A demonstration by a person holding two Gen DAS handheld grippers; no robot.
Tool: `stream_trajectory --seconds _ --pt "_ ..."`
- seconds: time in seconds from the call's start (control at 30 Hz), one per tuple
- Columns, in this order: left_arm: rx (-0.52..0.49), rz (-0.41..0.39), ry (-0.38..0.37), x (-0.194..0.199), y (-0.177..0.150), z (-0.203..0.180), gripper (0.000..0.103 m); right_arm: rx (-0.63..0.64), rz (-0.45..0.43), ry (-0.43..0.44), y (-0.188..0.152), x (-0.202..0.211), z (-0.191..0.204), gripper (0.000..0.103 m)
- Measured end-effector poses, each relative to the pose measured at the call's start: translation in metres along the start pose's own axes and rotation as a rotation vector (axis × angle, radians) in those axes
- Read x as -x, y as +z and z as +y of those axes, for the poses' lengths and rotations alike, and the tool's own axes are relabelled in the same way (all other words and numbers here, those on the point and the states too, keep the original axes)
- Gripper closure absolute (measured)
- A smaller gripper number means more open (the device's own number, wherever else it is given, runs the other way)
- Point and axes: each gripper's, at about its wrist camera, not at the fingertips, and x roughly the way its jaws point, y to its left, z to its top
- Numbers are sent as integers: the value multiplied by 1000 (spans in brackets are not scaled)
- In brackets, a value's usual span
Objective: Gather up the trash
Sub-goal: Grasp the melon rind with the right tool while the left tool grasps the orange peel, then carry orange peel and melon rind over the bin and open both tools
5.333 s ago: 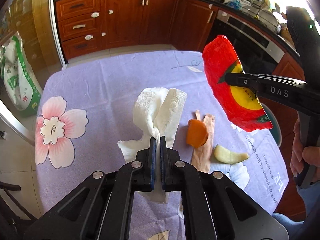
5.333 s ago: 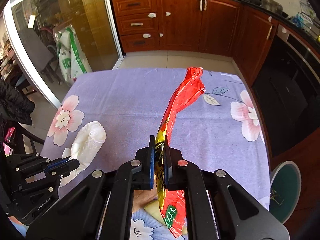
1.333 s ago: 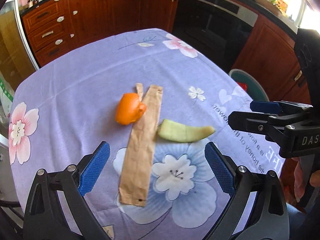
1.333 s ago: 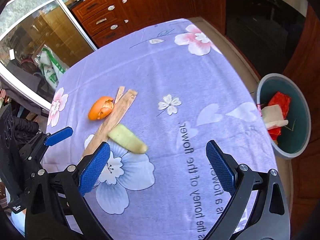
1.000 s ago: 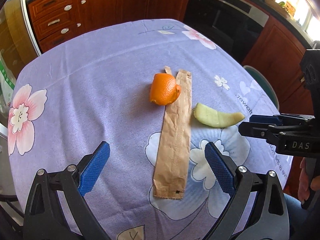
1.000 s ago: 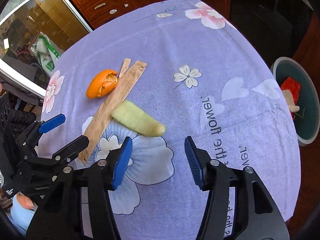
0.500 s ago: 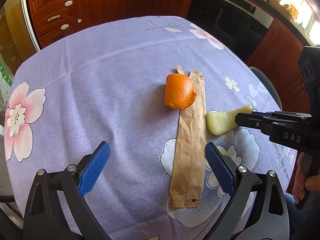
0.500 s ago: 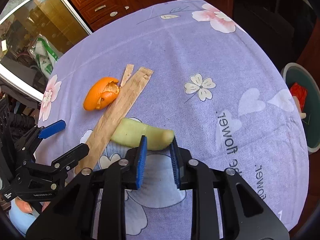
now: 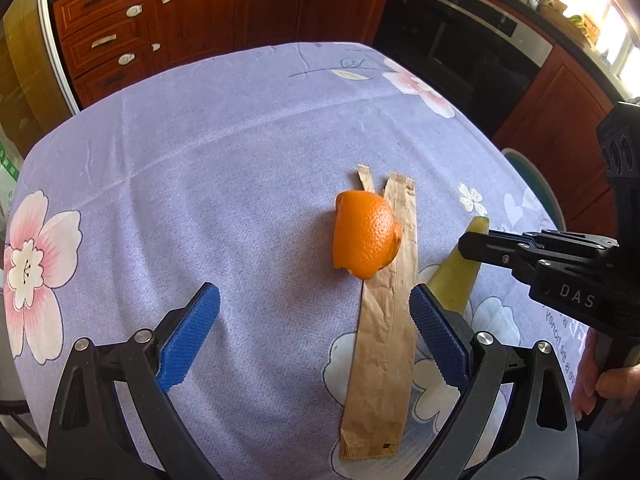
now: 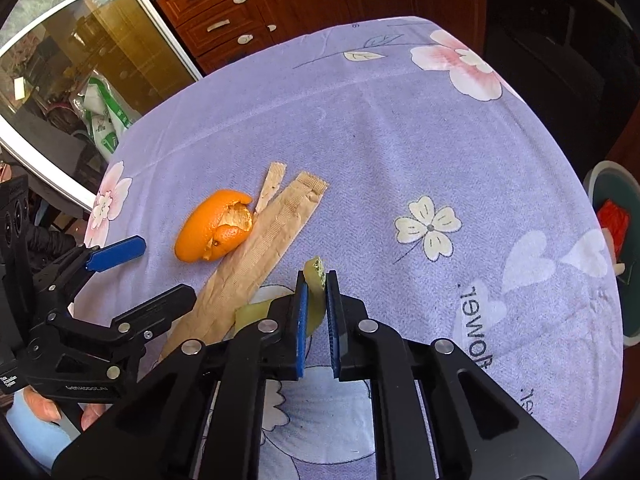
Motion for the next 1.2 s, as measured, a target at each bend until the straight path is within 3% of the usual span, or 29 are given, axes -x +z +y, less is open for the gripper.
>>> stream_trajectory --seconds 0.07,0.23,0.37,0.43,0.6,0.83,1.2 --pt "1 -7 -11 -2 6 -4 10 -4 -14 -12 4 5 -6 95" --pt "-34 -1 -31 -10 17 -18 32 -4 -41 -44 10 15 -17 95" --pt "-53 19 -33 -20 20 -27 44 1 -53 -51 10 20 -23 95" --pt "-53 26 -26 -23 20 -29 62 1 -56 -50 10 21 -25 95" --pt "-71 4 22 -16 19 -36 81 -6 -64 -45 9 24 -31 95" --pt "-102 -29 67 4 22 -54 84 -20 -100 -32 9 44 -38 95" --pt "-172 -85 62 35 31 -108 84 -33 -194 -43 2 99 -65 95"
